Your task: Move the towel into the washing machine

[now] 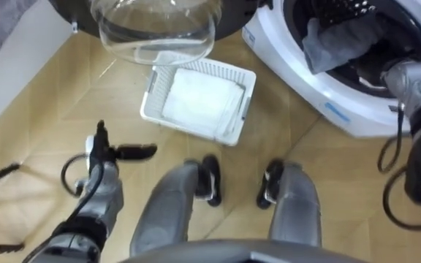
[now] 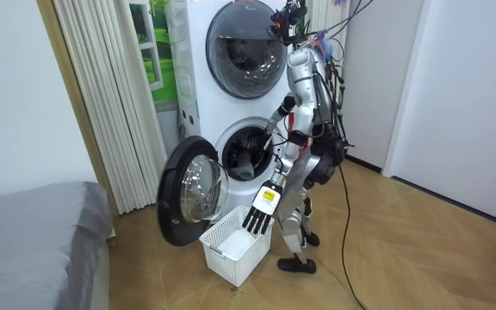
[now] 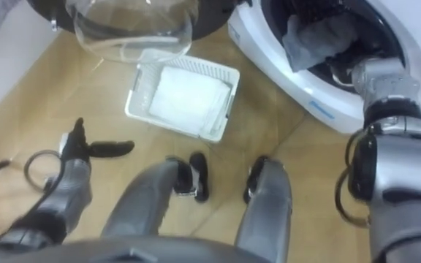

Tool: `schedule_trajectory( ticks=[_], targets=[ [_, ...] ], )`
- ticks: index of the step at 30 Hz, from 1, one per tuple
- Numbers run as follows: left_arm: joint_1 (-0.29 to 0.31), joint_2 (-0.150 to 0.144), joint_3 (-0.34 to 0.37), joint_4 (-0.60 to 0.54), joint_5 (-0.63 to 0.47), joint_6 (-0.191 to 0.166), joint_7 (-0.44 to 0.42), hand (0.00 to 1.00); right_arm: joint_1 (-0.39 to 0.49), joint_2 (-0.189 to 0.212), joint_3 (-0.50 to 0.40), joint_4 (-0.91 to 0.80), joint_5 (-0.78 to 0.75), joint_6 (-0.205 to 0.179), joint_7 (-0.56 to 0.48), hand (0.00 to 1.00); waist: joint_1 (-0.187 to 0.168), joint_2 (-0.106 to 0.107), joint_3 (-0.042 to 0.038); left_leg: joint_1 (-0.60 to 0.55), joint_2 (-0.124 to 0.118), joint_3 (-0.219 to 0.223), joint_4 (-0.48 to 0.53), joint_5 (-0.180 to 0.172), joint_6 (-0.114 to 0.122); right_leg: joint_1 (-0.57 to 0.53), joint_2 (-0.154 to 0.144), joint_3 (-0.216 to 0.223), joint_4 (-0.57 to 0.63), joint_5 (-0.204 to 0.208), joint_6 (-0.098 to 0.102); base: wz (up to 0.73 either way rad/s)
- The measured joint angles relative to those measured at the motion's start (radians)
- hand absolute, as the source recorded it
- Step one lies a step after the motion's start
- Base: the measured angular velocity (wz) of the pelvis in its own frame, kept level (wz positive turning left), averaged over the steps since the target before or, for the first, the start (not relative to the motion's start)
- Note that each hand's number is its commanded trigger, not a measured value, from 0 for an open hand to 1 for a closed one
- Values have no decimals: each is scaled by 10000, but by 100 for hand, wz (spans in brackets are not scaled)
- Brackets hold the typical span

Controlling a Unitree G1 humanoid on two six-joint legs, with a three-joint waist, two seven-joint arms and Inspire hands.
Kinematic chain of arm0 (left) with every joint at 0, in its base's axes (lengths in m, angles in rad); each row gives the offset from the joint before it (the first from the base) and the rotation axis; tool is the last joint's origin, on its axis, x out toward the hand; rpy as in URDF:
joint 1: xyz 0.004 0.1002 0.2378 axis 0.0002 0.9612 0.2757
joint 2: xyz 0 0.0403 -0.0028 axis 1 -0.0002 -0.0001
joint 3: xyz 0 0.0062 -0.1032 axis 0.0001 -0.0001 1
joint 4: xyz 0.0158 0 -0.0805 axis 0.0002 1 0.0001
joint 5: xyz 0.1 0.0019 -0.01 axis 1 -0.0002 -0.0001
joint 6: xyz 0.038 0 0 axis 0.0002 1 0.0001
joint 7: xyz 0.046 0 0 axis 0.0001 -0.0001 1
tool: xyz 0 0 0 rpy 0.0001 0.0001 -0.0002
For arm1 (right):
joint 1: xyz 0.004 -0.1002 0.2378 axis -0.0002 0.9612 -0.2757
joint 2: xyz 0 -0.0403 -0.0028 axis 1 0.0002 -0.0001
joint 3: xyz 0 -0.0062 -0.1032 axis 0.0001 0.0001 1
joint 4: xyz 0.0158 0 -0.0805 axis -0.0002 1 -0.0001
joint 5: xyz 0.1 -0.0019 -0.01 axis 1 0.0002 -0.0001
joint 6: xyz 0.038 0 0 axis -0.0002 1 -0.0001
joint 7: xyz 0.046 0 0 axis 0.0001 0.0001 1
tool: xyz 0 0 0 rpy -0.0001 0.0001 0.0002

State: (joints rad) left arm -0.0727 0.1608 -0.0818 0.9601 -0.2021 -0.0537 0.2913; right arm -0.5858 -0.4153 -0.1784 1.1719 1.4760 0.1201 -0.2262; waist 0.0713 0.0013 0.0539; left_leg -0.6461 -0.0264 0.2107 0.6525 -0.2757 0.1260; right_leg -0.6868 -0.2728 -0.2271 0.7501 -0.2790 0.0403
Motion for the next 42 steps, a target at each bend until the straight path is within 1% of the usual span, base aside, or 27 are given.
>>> schedule_trajectory(
  ticks=[1,2,3,5,7,8,10,11,12,13,14,16,17,19,21,22,24,26,28,31,32,33,34,37,39,40,42],
  targets=[
    [95,178,30,227,-1,3,-139,0,432,7,-1,73,-369,-70,437,0,27,1,-3,238,32,-94,-197,19,-36,357,111,-102,-330,39,27,12],
    [153,267,32,321,1,3,-204,0,649,7,1,151,-520,-135,666,0,41,-10,-9,351,60,-114,-322,26,-55,515,188,-118,-512,81,45,4],
    [268,393,63,546,-17,2,-273,0,970,36,7,389,-891,-138,1164,0,47,-15,-11,607,115,-135,-593,56,-98,827,338,-161,-913,191,74,-7],
    [518,448,106,830,-10,30,-365,0,1543,78,85,471,-1605,-139,1668,0,82,-26,-29,1010,159,-155,-895,80,-134,1288,478,-241,-1397,340,115,-10],
    [859,482,71,1096,23,24,-487,0,2444,139,430,638,-2985,-217,2244,0,69,-41,-181,1527,168,-241,-1321,110,-183,1918,609,-397,-1981,454,182,-2],
    [877,509,68,1276,18,24,-557,0,2639,164,485,754,-3311,-261,2360,0,65,-58,-250,1626,173,-255,-1398,117,-194,2059,638,-436,-2103,465,201,4],
    [963,655,74,1840,60,45,-698,0,3246,228,570,1229,-4764,-424,2537,0,71,-129,-318,2182,199,-259,-1647,124,-206,2722,744,-495,-2552,492,247,-2],
    [1066,700,95,1897,122,51,-743,0,3440,234,593,1273,-5256,-445,2537,0,74,-143,-334,2337,209,-255,-1728,123,-207,2905,782,-502,-2707,509,258,-10],
    [1283,800,113,1930,201,62,-892,0,3806,239,711,1275,-6221,-502,2582,0,107,-159,-404,2607,249,-246,-1888,125,-213,3240,888,-506,-3029,582,264,-16],
    [1468,880,114,2002,196,151,-1036,0,4148,238,885,1391,-6945,-557,2621,0,109,-164,-446,2904,296,-241,-2071,127,-242,3578,1003,-502,-3358,675,262,-16],
    [1572,916,121,2010,196,220,-1112,0,4293,243,933,1459,-7230,-555,2634,0,102,-175,-462,3075,304,-243,-2192,144,-276,3756,1036,-513,-3511,711,261,-11],
    [1862,942,230,2026,248,434,-1347,0,4959,276,1202,1455,-8259,-552,2746,0,40,-170,-471,3681,355,-241,-2649,173,-411,4388,1192,-580,-4024,806,248,-2],
    [1927,943,291,2026,396,471,-1396,0,5096,339,1228,1452,-8580,-554,2767,0,40,-174,-471,3800,376,-249,-2726,175,-446,4531,1237,-606,-4130,829,234,0],
    [2034,936,482,2244,619,559,-1587,0,5452,658,1478,1556,-9665,-561,2969,0,50,-170,-469,4302,501,-261,-3018,157,-621,5087,1477,-621,-4613,978,157,-7],
    [2145,936,549,2341,666,653,-1739,0,5634,895,1650,1572,-10289,-554,3189,0,11,-158,-460,4649,531,-283,-3249,179,-701,5435,1581,-633,-4828,1013,133,-3],
    [2275,922,606,2335,712,694,-1828,0,5726,999,1758,1548,-10630,-554,3326,0,-38,-124,-471,4808,551,-310,-3372,171,-746,5580,1618,-645,-4856,1017,126,0],
    [2444,865,832,2329,1017,774,-1945,0,5896,1117,1914,1451,-10875,-546,3430,0,-78,-82,-482,5018,579,-346,-3480,146,-795,5832,1677,-676,-4977,1027,110,2],
    [2529,736,1185,2340,1366,947,-1978,0,6099,1216,1967,1457,-11070,-539,3542,0,-81,-49,-476,5204,597,-438,-3512,128,-834,6069,1710,-749,-5024,1025,107,9],
    [2715,542,1553,2336,1708,1078,-2040,0,6282,1379,2014,1476,-11339,-537,3629,0,-25,-74,-458,5545,590,-471,-3665,154,-879,6394,1748,-754,-5160,1023,108,5],
    [2912,458,1597,2293,1726,1400,-2232,0,6488,1629,2161,1490,-11323,-536,3834,0,-44,-135,-462,5938,594,-483,-3887,178,-928,6862,1827,-769,-5464,1023,108,2],
    [2947,449,1605,2293,1740,1445,-2268,0,6516,1674,2160,1496,-11327,-535,3853,0,-41,-156,-464,6060,599,-483,-3923,172,-941,6948,1844,-759,-5518,1023,108,0],
    [3011,435,1624,2292,1747,1531,-2337,0,6552,1764,2154,1505,-11324,-537,3911,0,-39,-192,-442,6233,605,-482,-3992,182,-977,7088,1877,-743,-5606,1024,107,0],
    [3048,387,1695,2296,1744,1598,-2342,0,6582,1841,2143,1511,-11335,-535,3946,0,-69,-219,-447,6333,619,-481,-4008,183,-1000,7208,1904,-720,-5660,1024,107,0],
    [3052,121,2042,2297,1742,1720,-2335,0,6608,1888,2068,1549,-11331,-513,4150,0,-126,-252,-405,6582,640,-475,-4170,184,-1040,7413,1945,-670,-5674,1024,107,0],
    [2973,42,2119,2275,1739,1816,-2329,0,6642,1960,1948,1512,-11345,-421,4152,0,-138,-286,-423,6614,657,-475,-4183,185,-1046,7449,1960,-696,-5676,1023,108,0],
    [2892,31,2226,2263,1733,1853,-2314,0,6639,2002,1936,1520,-11308,-383,4147,0,-145,-300,-391,6659,656,-482,-4181,190,-1055,7504,1970,-691,-5717,1024,107,4],
    [2860,21,2286,2086,1732,1905,-2205,0,6648,2054,1923,1541,-11334,-356,4104,0,-159,-321,-401,6747,651,-486,-4179,180,-1074,7633,1984,-699,-5841,1024,107,0]
  ],
)
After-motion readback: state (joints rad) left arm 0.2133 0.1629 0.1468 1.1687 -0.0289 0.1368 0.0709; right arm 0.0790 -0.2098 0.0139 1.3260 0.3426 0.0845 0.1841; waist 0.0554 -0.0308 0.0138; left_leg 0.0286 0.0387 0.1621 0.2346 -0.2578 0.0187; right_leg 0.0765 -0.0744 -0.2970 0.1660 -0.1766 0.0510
